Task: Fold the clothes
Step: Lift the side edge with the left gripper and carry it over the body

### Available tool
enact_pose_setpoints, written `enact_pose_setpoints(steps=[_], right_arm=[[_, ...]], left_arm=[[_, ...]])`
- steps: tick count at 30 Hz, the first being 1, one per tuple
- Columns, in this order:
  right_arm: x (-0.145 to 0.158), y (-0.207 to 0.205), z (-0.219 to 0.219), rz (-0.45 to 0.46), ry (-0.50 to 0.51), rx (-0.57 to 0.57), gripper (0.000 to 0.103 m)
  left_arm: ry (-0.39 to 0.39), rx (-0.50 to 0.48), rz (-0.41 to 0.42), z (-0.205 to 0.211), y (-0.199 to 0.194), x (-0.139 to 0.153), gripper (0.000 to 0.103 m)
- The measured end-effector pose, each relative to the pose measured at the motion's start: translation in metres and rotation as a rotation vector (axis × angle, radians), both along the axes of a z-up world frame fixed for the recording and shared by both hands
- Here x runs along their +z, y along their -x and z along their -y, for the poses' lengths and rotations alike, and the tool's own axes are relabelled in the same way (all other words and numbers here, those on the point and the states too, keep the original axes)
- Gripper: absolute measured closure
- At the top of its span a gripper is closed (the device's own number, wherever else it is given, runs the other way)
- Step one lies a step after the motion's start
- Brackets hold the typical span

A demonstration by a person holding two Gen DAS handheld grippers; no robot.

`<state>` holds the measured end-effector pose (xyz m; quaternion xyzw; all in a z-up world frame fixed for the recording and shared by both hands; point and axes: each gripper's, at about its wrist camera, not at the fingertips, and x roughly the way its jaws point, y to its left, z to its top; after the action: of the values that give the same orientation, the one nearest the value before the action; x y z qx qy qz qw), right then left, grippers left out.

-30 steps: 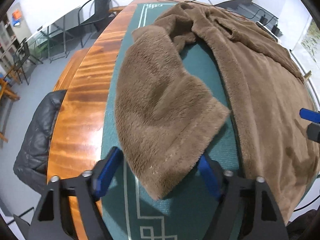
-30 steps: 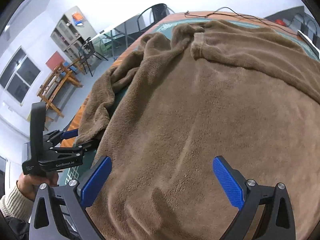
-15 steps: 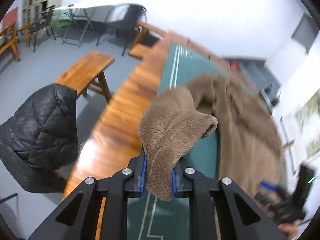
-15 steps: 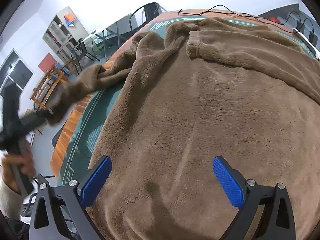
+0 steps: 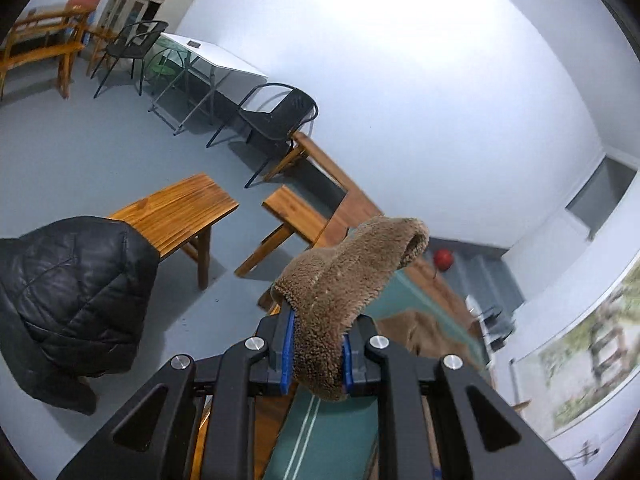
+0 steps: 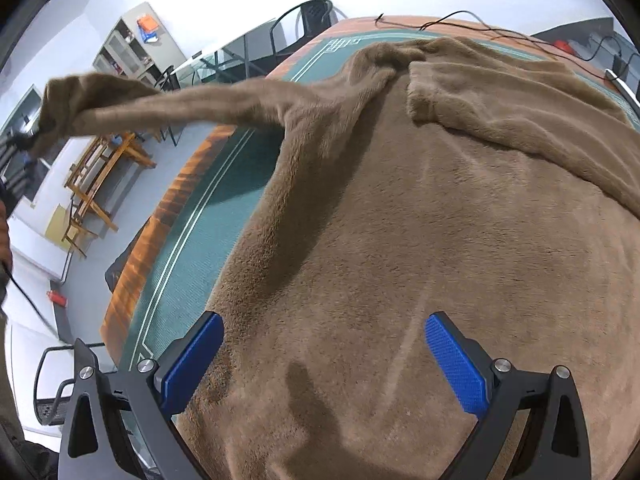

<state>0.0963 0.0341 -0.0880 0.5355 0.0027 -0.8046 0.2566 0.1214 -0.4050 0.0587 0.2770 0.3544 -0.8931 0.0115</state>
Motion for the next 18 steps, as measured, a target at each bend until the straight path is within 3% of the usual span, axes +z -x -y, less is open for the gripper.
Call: enact_pose_setpoints(steps=[5,10,18], right_arm=[[-0.023,0.000,0.013,0.047,-0.053,0.040,0.000],[-0.016,-0.004,0.020,0.025,-0.043,0.079,0.000],[-0.012,0.003,0.020,0.050,-0.006,0.067,0.000]], left_arm=[[-0.045,-0.007,0.016,0.004,0.011,-0.009,0.083],[-0.091,0.010,0.027,0.013,0.020,-0.014,0.083],[-0.127,-0.043,-0.051,-0.008,0.038,0.009,0.083]])
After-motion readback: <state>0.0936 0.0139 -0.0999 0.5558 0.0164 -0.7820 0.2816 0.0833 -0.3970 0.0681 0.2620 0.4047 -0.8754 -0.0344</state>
